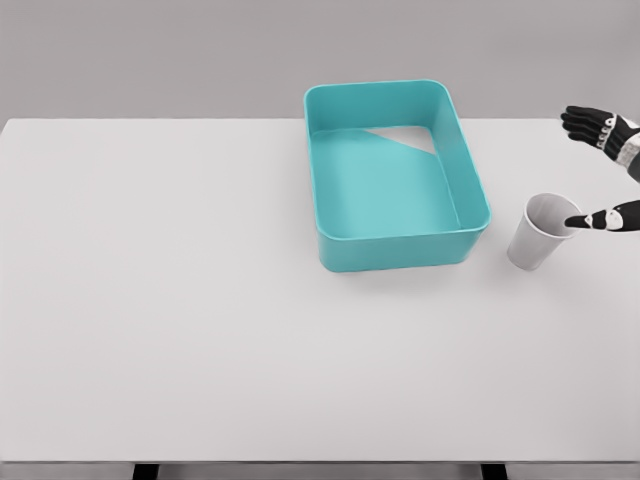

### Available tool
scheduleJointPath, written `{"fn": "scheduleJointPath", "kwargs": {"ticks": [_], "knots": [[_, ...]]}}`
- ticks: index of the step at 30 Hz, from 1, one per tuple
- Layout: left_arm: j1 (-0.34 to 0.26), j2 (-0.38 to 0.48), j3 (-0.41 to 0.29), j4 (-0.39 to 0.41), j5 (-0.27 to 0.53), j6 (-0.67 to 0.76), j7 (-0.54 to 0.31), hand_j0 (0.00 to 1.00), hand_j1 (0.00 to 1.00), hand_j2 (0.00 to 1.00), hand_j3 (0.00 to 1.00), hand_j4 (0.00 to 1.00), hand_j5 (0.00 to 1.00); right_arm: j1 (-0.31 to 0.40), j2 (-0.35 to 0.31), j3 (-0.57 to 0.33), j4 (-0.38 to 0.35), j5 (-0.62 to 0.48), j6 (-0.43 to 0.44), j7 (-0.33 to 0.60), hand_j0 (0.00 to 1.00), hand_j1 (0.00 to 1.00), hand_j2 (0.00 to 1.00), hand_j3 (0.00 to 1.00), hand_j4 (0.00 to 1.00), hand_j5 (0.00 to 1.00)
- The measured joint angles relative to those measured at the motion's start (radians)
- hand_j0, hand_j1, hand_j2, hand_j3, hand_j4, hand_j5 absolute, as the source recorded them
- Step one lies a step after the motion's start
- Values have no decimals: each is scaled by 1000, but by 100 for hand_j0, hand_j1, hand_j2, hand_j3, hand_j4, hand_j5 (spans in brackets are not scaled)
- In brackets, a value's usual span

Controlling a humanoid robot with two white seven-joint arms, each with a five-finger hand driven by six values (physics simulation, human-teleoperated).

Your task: Put the paper cup into the basket with your right arm

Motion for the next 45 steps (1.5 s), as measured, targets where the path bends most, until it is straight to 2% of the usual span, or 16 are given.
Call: {"fn": "scheduleJointPath", "kwargs": {"ticks": [9, 15, 27, 40, 45], "knots": [[0, 0, 0, 0, 0, 0, 0, 100, 100, 100, 100, 100, 100, 34, 65, 1, 83, -18, 5, 0, 100, 100, 100, 100, 100, 100], [0, 0, 0, 0, 0, 0, 0, 100, 100, 100, 100, 100, 100, 38, 90, 1, 155, -52, 5, 0, 100, 100, 100, 100, 100, 100], [2, 0, 0, 0, 0, 0, 0, 100, 100, 100, 100, 100, 100, 41, 153, 1, 297, -54, -5, 0, 100, 100, 100, 100, 100, 100], [0, 0, 0, 0, 0, 0, 0, 100, 100, 100, 100, 100, 100, 29, 184, 0, 388, -52, -20, 0, 100, 100, 100, 100, 100, 100], [2, 0, 0, 0, 0, 0, 0, 100, 100, 100, 100, 100, 100, 25, 196, 0, 402, -50, -25, 0, 100, 100, 100, 100, 100, 100]]}}
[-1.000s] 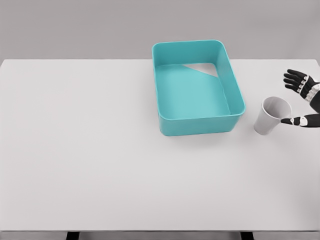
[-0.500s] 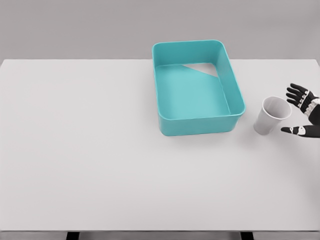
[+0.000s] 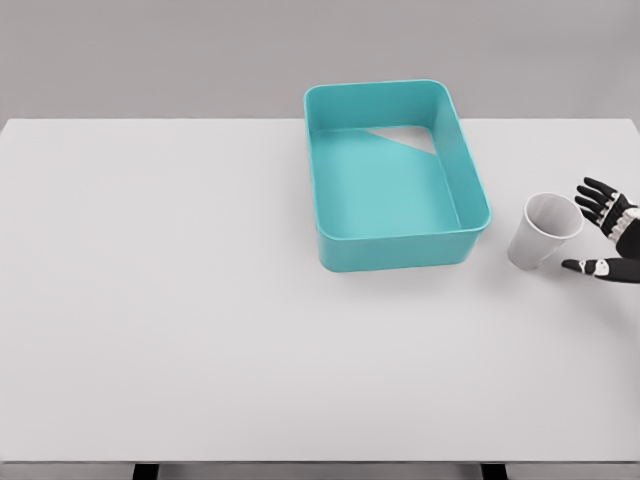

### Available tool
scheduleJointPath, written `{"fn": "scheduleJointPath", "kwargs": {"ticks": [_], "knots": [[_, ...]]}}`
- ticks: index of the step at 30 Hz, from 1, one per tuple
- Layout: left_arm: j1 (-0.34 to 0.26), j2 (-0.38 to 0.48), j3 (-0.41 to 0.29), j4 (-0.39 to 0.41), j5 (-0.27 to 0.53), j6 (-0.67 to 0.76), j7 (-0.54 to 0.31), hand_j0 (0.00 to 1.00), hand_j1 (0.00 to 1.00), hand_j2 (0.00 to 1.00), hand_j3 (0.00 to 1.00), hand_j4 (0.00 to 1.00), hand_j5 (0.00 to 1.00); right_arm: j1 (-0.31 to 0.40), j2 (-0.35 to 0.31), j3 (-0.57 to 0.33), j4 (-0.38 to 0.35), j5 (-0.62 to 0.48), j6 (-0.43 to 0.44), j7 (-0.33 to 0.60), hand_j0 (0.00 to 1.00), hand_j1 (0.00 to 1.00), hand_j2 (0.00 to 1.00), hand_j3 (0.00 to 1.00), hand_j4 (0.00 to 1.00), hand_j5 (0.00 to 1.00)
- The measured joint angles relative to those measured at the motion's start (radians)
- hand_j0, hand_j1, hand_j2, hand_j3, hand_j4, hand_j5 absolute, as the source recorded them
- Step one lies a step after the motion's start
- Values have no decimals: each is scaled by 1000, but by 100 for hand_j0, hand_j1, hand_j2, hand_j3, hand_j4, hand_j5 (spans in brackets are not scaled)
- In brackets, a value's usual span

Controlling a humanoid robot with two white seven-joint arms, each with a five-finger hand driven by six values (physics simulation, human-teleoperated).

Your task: Put the paper cup into the basket with your right arm

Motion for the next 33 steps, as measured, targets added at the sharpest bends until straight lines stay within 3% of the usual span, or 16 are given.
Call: {"fn": "scheduleJointPath", "kwargs": {"ticks": [33], "knots": [[-2, 0, 0, 0, 0, 0, 0, 100, 100, 100, 100, 100, 100, -28, 90, 14, 13, 50, 1, 0, 100, 100, 100, 100, 100, 100]]}}
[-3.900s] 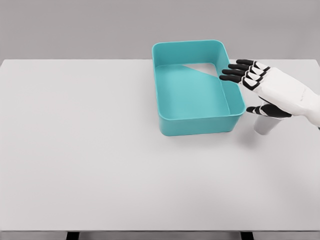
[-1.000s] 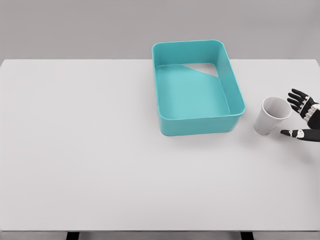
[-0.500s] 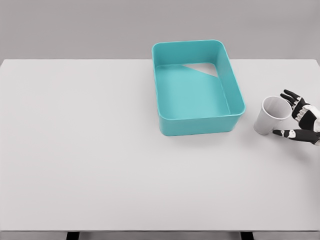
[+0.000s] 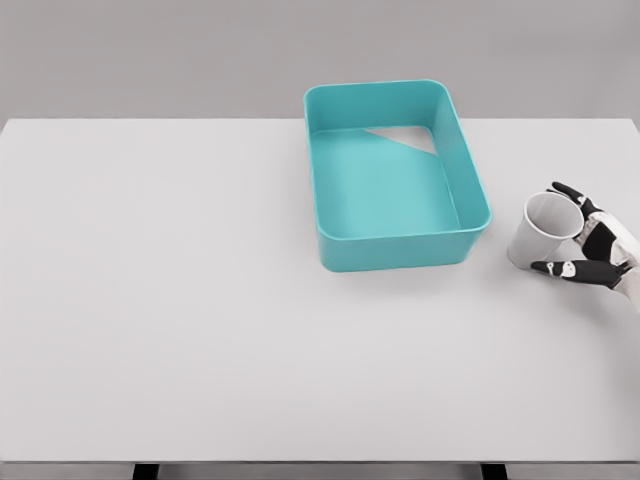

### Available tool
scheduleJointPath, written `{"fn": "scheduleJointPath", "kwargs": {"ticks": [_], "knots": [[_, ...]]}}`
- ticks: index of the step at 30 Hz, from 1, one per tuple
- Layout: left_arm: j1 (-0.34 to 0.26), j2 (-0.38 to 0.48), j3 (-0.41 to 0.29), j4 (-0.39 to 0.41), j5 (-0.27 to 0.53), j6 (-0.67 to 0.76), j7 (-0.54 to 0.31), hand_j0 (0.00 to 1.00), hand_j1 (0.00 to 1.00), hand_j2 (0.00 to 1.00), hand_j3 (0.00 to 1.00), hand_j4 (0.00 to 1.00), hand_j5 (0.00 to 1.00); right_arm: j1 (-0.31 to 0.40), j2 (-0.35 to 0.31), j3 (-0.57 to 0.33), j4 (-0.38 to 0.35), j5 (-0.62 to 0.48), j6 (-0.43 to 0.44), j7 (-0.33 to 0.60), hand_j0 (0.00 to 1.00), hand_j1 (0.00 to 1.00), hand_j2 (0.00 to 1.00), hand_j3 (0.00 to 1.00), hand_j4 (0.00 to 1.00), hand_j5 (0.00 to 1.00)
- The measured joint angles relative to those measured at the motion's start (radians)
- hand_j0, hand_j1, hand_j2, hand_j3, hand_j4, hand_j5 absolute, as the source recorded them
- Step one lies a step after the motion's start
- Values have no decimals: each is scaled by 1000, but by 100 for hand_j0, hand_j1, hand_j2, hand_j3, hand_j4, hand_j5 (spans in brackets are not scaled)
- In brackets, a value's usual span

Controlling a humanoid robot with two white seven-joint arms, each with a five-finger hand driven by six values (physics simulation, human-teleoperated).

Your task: Put the paper cup into the basket with your right arm

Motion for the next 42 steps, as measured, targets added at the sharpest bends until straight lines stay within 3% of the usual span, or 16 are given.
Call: {"fn": "scheduleJointPath", "kwargs": {"ticks": [34, 40, 42], "knots": [[0, 0, 0, 0, 0, 0, 0, 100, 100, 100, 100, 100, 100, -23, 20, 28, 13, 4, 4, 0, 100, 100, 100, 100, 100, 100], [2, 0, 0, 0, 0, 0, 0, 100, 100, 100, 100, 100, 100, -31, 26, 28, 12, 19, 7, 0, 74, 74, 74, 74, 74, 74], [0, 0, 0, 0, 0, 0, 0, 100, 100, 100, 100, 100, 100, -29, 28, 28, 12, 22, 8, 0, 70, 70, 70, 70, 70, 70]]}}
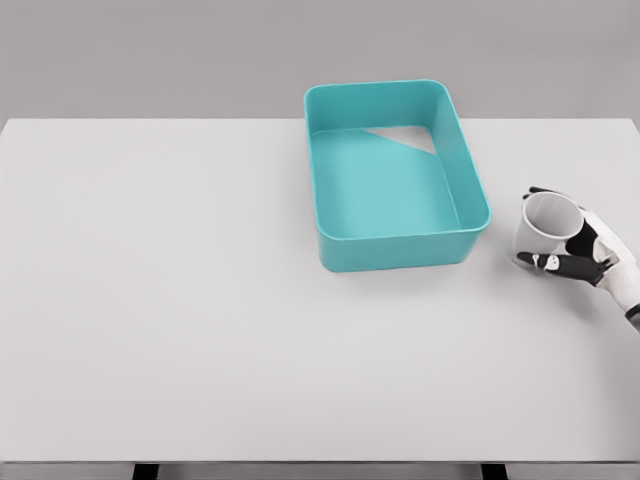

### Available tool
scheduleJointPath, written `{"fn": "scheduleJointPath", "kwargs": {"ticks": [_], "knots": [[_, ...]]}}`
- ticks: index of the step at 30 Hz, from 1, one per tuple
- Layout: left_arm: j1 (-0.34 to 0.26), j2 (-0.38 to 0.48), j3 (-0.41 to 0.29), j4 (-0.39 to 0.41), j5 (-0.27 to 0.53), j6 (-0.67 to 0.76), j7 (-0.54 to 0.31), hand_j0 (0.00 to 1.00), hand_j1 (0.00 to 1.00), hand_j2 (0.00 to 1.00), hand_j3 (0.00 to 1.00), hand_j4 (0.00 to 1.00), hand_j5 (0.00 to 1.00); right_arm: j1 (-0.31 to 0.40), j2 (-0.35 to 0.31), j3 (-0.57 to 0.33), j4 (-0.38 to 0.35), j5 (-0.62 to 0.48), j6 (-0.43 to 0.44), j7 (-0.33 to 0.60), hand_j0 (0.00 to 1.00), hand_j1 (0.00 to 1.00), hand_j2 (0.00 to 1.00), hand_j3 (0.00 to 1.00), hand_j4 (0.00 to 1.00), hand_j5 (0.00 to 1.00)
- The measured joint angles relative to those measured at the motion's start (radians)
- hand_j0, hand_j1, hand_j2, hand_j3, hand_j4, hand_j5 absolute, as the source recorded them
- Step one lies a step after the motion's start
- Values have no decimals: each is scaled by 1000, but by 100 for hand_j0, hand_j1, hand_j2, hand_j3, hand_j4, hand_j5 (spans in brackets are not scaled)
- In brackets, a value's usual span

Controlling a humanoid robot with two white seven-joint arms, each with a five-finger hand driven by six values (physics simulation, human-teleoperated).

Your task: Put the paper cup into the basket with your right arm

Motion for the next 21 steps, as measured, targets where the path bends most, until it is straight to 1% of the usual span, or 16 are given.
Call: {"fn": "scheduleJointPath", "kwargs": {"ticks": [3, 7, 9, 12, 13, 15, 16, 21], "knots": [[0, 0, 0, 0, 0, 0, 0, 100, 100, 100, 100, 100, 100, -2, 1, 0, 0, 5, 0, 0, 64, 64, 64, 64, 64, 64], [2, 0, 0, 0, 0, 0, 0, 100, 100, 100, 100, 100, 100, 0, 1, -1, 0, 5, 1, 0, 64, 64, 64, 64, 64, 64], [0, 0, 0, 0, 0, 0, 0, 100, 100, 100, 100, 100, 100, 0, 1, -1, -1, 6, 1, 0, 60, 60, 60, 60, 60, 60], [2, 0, 0, 0, 0, 0, 0, 100, 100, 100, 100, 100, 100, 0, 2, -2, -2, 7, 0, 1, 59, 59, 59, 59, 59, 59], [2, 0, 0, 0, 0, 0, 0, 100, 100, 100, 100, 100, 100, 0, 2, -2, -3, 8, 0, 1, 56, 56, 56, 56, 56, 56], [0, 0, 0, 0, 0, 0, 0, 100, 100, 100, 100, 100, 100, 0, 1, -2, -4, 8, 1, 2, 56, 56, 56, 56, 56, 56], [2, 0, 0, 0, 0, 0, 0, 100, 100, 100, 100, 100, 100, 0, 1, -2, -5, 8, 1, 2, 54, 54, 54, 54, 54, 54], [0, 0, 0, 0, 0, 0, 0, 100, 100, 100, 100, 100, 100, -2, 0, -5, -9, 9, 2, 7, 53, 53, 53, 53, 53, 53]]}}
